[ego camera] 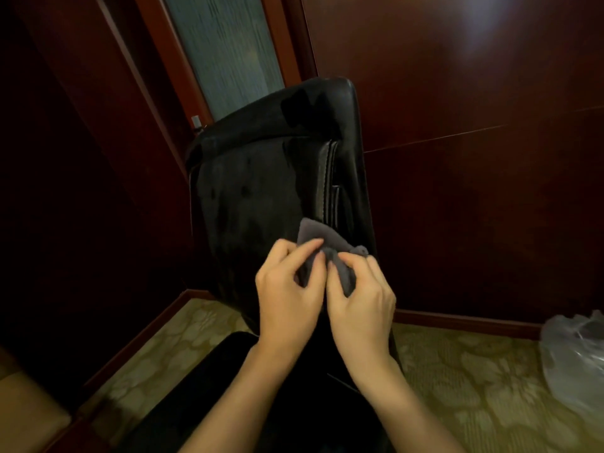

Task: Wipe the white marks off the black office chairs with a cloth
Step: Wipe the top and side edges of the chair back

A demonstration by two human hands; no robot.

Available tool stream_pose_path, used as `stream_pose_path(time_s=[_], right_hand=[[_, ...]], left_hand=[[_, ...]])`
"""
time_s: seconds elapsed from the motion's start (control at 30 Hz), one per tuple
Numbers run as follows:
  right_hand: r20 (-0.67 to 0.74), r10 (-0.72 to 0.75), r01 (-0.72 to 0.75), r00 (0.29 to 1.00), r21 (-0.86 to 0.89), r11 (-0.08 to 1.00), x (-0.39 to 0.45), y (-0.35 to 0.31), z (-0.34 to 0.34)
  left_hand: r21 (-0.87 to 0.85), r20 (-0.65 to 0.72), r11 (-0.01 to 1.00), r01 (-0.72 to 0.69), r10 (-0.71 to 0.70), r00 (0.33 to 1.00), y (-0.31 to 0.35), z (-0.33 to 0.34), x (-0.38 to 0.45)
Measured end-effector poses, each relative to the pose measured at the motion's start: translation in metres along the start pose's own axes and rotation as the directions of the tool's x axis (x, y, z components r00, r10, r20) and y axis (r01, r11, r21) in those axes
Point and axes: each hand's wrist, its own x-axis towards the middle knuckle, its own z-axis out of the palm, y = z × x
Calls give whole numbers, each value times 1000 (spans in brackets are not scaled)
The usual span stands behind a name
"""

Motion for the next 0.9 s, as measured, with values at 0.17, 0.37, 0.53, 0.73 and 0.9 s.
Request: stream_pose_path(time_s=[0.17, 0.37, 0.53, 0.73, 0.9], right_hand=[[5, -32, 32, 999, -7, 999, -33, 21, -4], [98, 72, -73, 993, 7, 997, -116, 84, -18], [266, 157, -133, 951, -104, 986, -161, 112, -29], [53, 90, -94, 995, 68, 993, -110, 61, -28], [34, 43, -45, 999, 76, 996, -65, 48, -14]], left_hand=[[-17, 7, 1000, 18, -18, 1000, -10, 1, -33], [-19, 132, 991, 132, -129, 983, -28, 9, -128], [30, 256, 950, 310, -307, 917, -33, 13, -176], [-24, 105, 998, 55, -53, 993, -10, -1, -121], [0, -31, 997, 81, -81, 996, -5, 12, -87]])
